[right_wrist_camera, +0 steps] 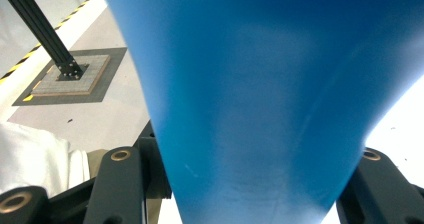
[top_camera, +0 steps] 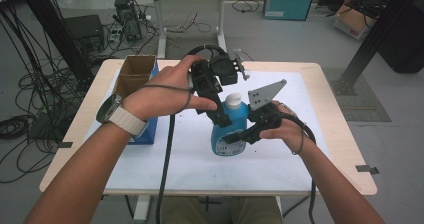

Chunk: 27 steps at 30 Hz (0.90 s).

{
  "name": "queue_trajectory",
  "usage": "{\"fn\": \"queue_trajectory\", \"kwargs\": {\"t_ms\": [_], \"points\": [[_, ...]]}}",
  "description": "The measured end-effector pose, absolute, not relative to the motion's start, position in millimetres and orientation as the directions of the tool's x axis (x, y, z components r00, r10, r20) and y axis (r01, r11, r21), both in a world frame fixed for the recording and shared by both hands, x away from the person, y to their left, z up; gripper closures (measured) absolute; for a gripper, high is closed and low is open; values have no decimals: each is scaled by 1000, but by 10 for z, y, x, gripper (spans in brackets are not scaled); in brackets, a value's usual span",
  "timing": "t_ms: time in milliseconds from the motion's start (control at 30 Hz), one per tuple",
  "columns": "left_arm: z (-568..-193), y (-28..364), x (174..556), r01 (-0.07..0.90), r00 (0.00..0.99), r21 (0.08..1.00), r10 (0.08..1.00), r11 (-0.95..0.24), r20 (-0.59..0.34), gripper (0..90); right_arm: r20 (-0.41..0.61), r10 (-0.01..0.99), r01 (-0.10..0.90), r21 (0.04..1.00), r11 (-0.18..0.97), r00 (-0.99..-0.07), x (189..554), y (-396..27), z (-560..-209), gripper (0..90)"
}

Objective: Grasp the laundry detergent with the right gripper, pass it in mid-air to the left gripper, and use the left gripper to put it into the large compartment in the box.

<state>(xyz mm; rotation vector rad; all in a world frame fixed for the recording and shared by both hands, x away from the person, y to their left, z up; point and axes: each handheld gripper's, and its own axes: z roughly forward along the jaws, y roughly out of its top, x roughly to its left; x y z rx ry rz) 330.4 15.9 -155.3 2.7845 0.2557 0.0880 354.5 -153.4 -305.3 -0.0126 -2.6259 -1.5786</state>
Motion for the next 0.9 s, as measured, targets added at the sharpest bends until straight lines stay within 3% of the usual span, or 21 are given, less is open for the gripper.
{"fn": "queue_trajectory", "kwargs": {"t_ms": [900], "points": [[-1559, 149, 3306, 165, 982, 340, 186, -926, 30, 72, 78, -31, 55, 881, 470, -996, 3552, -1547, -3062, 439]]}}
